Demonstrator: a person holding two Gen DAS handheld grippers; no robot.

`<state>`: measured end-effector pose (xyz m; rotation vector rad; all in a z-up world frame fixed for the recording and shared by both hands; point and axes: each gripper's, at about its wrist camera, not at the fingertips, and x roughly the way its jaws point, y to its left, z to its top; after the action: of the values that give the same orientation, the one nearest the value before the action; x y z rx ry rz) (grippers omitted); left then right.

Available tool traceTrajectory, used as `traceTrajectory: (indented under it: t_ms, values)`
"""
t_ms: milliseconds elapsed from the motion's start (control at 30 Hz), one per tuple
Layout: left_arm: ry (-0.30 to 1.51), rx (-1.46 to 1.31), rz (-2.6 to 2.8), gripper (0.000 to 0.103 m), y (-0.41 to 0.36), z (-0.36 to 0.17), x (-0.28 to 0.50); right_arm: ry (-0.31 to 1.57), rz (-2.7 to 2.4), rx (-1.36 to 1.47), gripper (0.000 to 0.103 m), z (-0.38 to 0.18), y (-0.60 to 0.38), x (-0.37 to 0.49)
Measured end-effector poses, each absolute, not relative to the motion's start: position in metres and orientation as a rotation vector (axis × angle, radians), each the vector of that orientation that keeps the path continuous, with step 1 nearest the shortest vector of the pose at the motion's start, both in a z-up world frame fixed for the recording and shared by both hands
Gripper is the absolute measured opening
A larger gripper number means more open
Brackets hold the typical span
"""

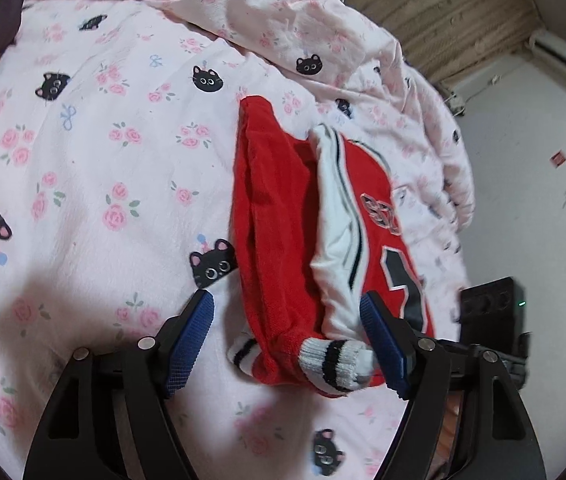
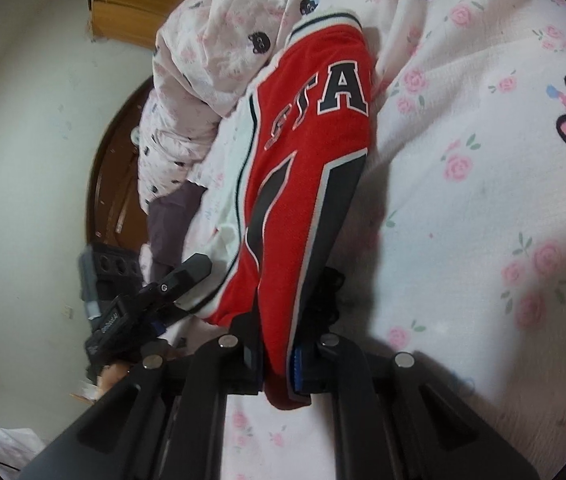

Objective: Fold clothes

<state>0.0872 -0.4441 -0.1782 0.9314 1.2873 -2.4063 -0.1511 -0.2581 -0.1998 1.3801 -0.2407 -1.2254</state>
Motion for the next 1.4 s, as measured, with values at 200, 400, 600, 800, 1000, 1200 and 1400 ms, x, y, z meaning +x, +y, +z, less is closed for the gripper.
traceTrajectory:
  t_ms: [200,400,600,800,1000,1200,1400]
  values:
    - [1.235,1.027,-2.421,0.073,-0.431,-0.179,0.073,-0.283,-1.209,1.384,0.010,-0.199,-0.255,-0.156]
    - [1.085,1.036,-2.424,0.073,-0.418,-0.179,0.057,-0.260,-1.220,1.387,0.010,-0.199,-0.257,-0.154]
    - [0.915,1.066,-2.439,0.041,-0.404,-0.176,0.046,-0.228,-1.243,1.389,0.010,-0.201,-0.257,-0.153]
    - [0.973,1.066,-2.434,0.032,-0.408,-0.175,0.051,-0.157,-1.291,1.367,0.010,-0.195,-0.258,-0.146]
    - [0.900,1.068,-2.438,0.027,-0.396,-0.161,0.056,0.030,-1.429,1.286,0.010,-0.170,-0.259,-0.120]
    - [0.835,1.066,-2.435,0.025,-0.386,-0.137,0.074,0.182,-1.531,1.203,0.009,-0.142,-0.256,-0.083]
    - [0.786,1.106,-2.407,0.025,-0.388,-0.109,0.107,0.300,-1.563,1.112,0.009,-0.109,-0.257,-0.036]
